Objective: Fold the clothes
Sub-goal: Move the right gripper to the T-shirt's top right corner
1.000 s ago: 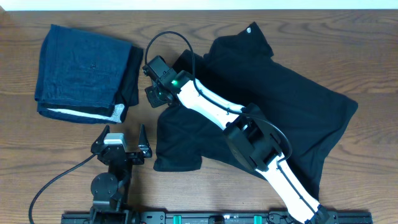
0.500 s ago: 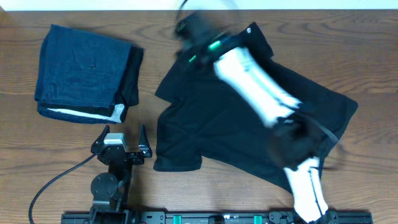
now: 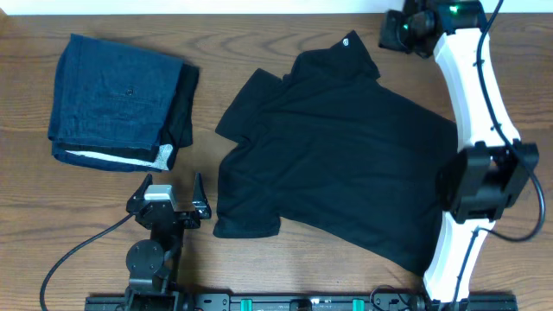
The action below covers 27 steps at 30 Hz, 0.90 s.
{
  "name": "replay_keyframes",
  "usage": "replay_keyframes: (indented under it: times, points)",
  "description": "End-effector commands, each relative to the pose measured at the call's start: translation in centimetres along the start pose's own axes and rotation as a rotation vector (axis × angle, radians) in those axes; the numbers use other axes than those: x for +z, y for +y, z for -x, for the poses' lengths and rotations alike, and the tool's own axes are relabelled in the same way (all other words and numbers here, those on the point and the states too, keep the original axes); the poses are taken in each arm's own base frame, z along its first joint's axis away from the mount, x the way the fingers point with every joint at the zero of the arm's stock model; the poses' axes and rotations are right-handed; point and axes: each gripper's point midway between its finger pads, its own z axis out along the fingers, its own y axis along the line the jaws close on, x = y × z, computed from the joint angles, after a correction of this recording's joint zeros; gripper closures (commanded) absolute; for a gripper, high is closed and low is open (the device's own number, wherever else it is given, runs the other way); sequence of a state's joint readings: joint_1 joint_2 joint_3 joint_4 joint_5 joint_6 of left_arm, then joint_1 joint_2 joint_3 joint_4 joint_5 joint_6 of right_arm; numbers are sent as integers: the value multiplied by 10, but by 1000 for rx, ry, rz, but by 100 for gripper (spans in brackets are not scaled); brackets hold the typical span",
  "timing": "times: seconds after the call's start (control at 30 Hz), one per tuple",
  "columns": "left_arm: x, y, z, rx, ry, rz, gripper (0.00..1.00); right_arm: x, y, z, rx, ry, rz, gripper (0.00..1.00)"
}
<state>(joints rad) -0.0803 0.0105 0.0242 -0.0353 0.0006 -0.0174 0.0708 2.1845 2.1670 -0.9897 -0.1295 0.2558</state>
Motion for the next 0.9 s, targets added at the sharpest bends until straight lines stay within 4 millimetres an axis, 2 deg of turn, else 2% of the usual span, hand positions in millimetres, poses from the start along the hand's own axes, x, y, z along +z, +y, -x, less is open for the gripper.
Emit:
replay_keyframes:
  times: [0.0,0.17,0.37,0.47,0.63,0.87]
  points:
    - [1,3,-17,20,49,13,2,25,-21,-11,36,66,11,98]
    - [1,3,-17,20,49,13,2,67,-46,-19,-9,101,-8,90]
    - [1,3,-17,20,49,13,2,106,-50,-31,-51,131,30,77]
    - [1,3,-17,20,49,13,2,120,-54,-39,-46,156,26,74]
    - [1,3,-17,20,49,13,2,140,-60,-53,-39,193,19,74]
    - [1,3,-17,20,49,13,2,150,-62,-57,-38,199,19,74]
